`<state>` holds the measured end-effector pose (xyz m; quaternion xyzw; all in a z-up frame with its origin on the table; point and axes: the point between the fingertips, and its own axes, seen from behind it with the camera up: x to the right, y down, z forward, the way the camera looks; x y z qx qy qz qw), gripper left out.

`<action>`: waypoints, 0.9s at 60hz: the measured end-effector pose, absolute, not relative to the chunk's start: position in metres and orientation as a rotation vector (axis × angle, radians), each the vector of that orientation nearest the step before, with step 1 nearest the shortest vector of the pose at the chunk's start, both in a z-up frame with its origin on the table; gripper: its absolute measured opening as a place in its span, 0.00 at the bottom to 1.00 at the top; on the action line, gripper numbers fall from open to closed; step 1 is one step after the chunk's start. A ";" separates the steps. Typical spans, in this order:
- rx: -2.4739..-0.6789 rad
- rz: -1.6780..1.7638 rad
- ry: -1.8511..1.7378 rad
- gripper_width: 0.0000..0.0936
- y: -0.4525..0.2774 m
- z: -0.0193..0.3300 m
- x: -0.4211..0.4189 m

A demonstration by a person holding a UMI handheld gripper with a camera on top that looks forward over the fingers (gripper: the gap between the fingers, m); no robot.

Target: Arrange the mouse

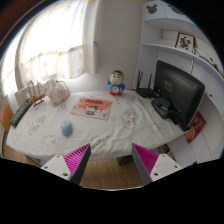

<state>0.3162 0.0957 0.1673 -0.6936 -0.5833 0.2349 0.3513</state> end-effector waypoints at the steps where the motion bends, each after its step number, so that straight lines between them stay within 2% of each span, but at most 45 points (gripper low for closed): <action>1: -1.792 0.618 -1.522 0.91 0.091 0.166 0.315; 28: -1.629 0.820 -1.798 0.91 -0.097 0.128 0.269; 54: -1.628 0.801 -1.728 0.91 -0.110 0.035 0.164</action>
